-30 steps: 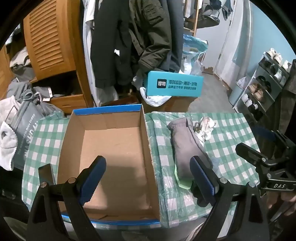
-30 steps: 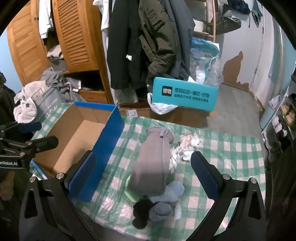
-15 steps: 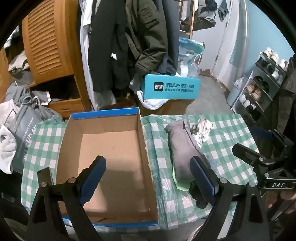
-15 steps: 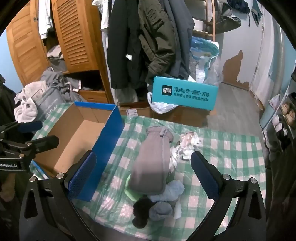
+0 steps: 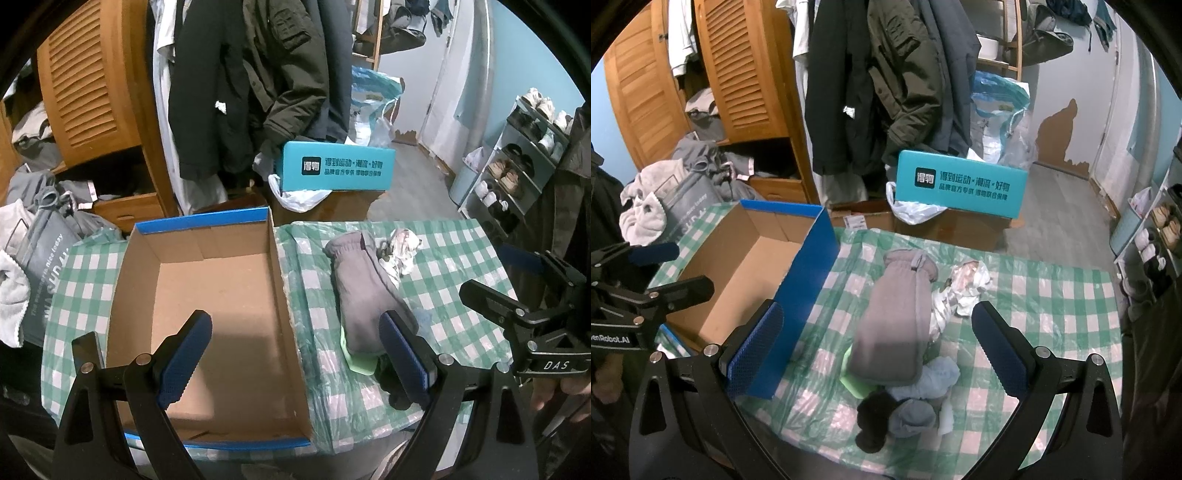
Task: Organize soft objects
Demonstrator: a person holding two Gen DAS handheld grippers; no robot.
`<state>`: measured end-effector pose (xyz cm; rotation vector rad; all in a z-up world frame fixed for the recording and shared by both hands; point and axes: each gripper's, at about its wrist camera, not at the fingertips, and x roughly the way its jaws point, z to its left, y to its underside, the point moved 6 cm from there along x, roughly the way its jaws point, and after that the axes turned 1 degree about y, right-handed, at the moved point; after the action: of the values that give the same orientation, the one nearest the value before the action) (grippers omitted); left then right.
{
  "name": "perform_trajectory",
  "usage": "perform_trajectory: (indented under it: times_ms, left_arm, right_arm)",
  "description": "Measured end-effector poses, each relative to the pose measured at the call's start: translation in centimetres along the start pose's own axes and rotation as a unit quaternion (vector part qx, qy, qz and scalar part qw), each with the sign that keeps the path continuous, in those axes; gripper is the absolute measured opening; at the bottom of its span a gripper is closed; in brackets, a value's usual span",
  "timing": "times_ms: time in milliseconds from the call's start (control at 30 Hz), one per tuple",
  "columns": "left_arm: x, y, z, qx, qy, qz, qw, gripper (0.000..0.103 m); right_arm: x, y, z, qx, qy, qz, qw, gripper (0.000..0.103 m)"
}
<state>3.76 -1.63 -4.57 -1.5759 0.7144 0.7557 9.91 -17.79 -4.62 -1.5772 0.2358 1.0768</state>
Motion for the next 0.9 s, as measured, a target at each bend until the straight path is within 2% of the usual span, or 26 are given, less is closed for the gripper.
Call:
perform_trajectory:
  times_ms: [900]
  left_arm:
    - [0.54,0.74,-0.33,0.003,0.003,0.010,0.9999,0.093]
  right_arm:
    - [-0.08,-0.09,-0.03,0.001,-0.001,0.003,1.000,0.101]
